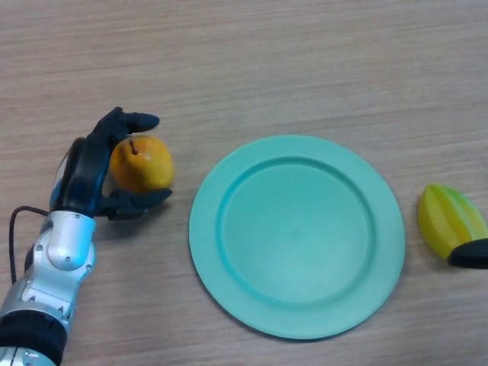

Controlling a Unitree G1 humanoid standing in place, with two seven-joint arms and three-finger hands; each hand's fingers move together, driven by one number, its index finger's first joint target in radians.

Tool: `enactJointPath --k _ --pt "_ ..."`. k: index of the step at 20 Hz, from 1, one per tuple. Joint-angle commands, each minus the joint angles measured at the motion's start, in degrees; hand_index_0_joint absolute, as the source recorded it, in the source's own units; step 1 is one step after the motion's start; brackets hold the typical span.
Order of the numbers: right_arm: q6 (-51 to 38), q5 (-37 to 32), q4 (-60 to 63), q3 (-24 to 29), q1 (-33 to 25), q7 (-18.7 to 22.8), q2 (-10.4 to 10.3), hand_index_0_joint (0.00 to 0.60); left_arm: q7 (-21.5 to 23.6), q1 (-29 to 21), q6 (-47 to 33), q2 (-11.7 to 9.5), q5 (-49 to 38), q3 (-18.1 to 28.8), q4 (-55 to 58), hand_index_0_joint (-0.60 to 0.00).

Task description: Pick up the yellow pear and place it on the plate

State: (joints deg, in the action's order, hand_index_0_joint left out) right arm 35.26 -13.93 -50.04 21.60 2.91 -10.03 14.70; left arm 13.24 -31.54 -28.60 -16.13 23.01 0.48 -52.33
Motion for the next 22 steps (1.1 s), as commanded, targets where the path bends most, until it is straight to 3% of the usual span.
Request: enactJointPath --k 1,2,4,5,6,7,10,13,15,17,18,19,21,22 --pt "-4.25 -2.11 -3.66 3.86 -0.64 0.71 1.53 0.0 4.08 -2.93 -5.45 -2.96 2.54 0.2 2.72 -0.6" --pt "-4.14 -1.86 -3.7 3.7 -0.67 0.74 1.51 0.0 3.1 -2.53 -5.07 -2.92 2.26 0.41 3.73 -0.6" --pt "-3.99 -1.54 -3.75 3.45 -0.83 0.85 1.48 0.198 1.7 -1.63 -4.6 -2.87 1.36 0.9 6.06 -0.6" --pt "-3.72 -1.27 -3.86 3.07 -0.84 0.88 1.42 0.349 1.07 -0.79 -4.33 -2.92 0.49 1.4 8.92 -0.6" --pt "-3.34 -1.14 -4.03 2.73 -0.8 0.89 1.31 0.448 -0.28 0.14 -3.98 -2.83 -1.08 1.86 12.0 -0.6" --pt "-2.0 -1.19 -4.62 2.01 -0.75 1.02 0.89 0.581 -4.41 3.19 -1.52 -2.31 -5.04 2.48 20.89 -0.6" --pt "-0.44 -1.55 -5.37 1.82 -1.41 1.32 1.1 0.6 -8.33 7.03 3.2 -0.88 -8.83 2.34 32.37 -0.6" --pt "-0.36 -1.53 -5.57 1.79 -1.39 1.22 1.11 0.401 -11.67 9.05 7.45 0.57 -13.36 1.65 39.19 -0.6" --pt "-0.14 -1.05 -5.8 1.67 -1.44 0.86 1.23 0.591 -19.56 14.35 21.94 4.13 -21.98 -2.1 54.11 -0.6" --pt "-0.05 -1.3 -5.88 1.83 -1.57 0.9 1.2 0.499 -20.08 15.79 24.58 4.71 -21.91 -4.53 57.03 -0.6" --pt "-0.39 -1.21 -5.84 1.8 -1.53 1.04 1.15 0.574 -19.78 17.16 26.83 5.01 -22.27 -7.8 59.17 -0.6" --pt "-0.98 -0.91 -5.72 1.52 -1.28 1.15 0.9 0.6 -19.58 18.51 30.6 5.19 -22.9 -11.13 61.16 -0.6" --pt "-0.28 -1.67 -6.23 1.6 -1.41 1.42 0.78 0.6 -17.87 19.38 30.82 5.23 -21.46 -15.07 60.61 -0.6" --pt "-0.21 -1.85 -6.3 1.65 -1.46 1.47 0.78 0.55 -17.67 19.47 30.66 5.23 -21.24 -15.55 60.38 -0.6"
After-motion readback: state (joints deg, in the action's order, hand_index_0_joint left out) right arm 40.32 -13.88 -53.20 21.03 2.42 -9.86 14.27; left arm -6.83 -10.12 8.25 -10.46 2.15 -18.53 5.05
